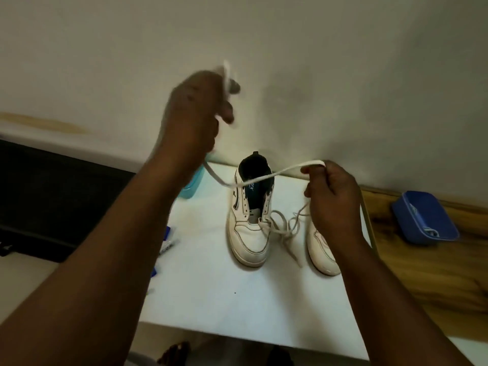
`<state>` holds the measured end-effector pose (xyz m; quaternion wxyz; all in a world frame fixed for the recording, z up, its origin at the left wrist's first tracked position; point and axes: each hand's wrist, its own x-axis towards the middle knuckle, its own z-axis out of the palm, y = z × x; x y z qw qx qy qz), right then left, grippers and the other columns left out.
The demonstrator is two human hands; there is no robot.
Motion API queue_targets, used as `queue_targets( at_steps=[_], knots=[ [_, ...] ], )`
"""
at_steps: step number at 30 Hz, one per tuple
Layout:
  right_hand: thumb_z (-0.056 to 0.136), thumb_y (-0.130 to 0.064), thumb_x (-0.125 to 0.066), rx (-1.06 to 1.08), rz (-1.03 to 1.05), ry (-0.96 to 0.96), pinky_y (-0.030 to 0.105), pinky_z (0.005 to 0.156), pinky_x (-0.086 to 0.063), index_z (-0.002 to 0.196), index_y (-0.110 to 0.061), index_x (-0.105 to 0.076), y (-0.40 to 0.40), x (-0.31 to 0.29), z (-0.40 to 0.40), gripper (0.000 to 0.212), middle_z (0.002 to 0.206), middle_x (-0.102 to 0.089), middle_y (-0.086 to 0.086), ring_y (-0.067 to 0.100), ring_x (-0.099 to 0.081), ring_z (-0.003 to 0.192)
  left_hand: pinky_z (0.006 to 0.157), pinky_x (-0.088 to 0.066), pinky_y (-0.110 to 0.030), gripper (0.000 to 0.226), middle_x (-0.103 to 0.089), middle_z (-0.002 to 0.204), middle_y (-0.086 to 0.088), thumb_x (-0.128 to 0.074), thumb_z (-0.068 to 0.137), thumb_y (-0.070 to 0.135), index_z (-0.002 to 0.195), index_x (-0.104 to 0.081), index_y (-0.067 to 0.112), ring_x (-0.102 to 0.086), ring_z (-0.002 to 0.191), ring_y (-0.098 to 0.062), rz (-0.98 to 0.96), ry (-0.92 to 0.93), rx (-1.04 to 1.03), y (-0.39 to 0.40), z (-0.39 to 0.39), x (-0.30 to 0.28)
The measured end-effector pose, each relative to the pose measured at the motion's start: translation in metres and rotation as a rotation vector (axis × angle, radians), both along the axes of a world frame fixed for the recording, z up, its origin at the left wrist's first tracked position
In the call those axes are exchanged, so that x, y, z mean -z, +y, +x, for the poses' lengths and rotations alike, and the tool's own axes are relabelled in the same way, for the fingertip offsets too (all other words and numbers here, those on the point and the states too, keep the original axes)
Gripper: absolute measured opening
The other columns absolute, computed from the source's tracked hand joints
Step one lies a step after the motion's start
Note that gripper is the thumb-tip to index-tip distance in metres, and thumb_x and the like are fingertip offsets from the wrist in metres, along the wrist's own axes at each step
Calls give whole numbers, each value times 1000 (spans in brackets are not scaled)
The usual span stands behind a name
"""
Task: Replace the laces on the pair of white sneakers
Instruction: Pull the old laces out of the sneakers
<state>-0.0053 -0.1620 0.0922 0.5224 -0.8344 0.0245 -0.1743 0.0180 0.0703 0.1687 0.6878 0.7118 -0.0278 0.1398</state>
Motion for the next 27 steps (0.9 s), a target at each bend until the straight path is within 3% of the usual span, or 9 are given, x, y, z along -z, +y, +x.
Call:
queue_targets(
  at_steps=[2,4,8,10,13,16,21,23,27],
  knots=[
    [106,-21,-52,-91,29,-18,17,54,-41,93,-13,-72,11,-17,-6,25,62,-61,1,6,-54,55,63,-49,-26,23,-72,85,6,-64,95,32,117,-65,24,-64,69,-4,512,119,381,-20,-6,21],
    [106,-17,-51,-212,135,30,21,52,-44,96,-11,-72,19,-27,-13,24,65,-64,5,13,-57,56,76,-53,-27,32,-69,93,9,-74,89,28,118,-59,25,-66,83,-3,774,234,653,-35,-11,50],
    [103,-5,-55,-407,352,157,27,58,-54,108,-9,-71,26,-30,-19,17,78,-71,5,21,-68,67,72,-48,-19,19,-64,80,5,-66,96,15,82,-59,27,-57,71,0,695,320,713,-49,-16,66],
    [99,-2,-61,-430,355,190,26,63,-55,113,-15,-70,18,-22,-15,22,93,-75,2,19,-69,76,72,-49,-17,21,-68,84,8,-60,97,8,87,-67,25,-62,76,2,716,364,659,-38,-10,62],
    [92,-1,-70,-434,279,315,20,68,-52,125,-27,-66,-1,-1,-5,42,117,-69,2,11,-63,84,81,-54,-30,14,-70,94,2,-58,99,15,100,-71,21,-66,89,-13,841,412,598,-17,-3,56],
    [84,-14,-83,-487,170,529,25,76,-55,128,-36,-63,-16,26,0,53,123,-64,-4,10,-63,85,70,-48,-21,14,-72,92,6,-58,102,23,103,-72,21,-65,82,-7,969,531,611,-7,-4,57],
    [93,-30,-74,-357,-530,403,28,77,-46,104,-30,-70,-14,77,4,12,107,-66,-9,2,-57,82,74,-51,-27,30,-70,114,4,-70,94,31,123,-68,26,-66,97,-14,1155,659,739,-13,-9,65],
    [95,-35,-70,-332,-514,378,31,76,-49,95,-24,-72,-9,82,6,12,96,-69,-9,8,-61,82,81,-56,-28,54,-66,122,7,-79,88,35,137,-58,31,-66,100,-13,1125,683,788,-16,-10,65],
    [95,-38,-71,-332,-438,408,28,70,-49,86,-22,-71,-6,85,10,18,79,-67,-10,4,-59,68,66,-48,-20,73,-64,125,8,-84,82,36,144,-46,38,-61,83,-3,1110,697,814,-15,-7,68]
  ],
)
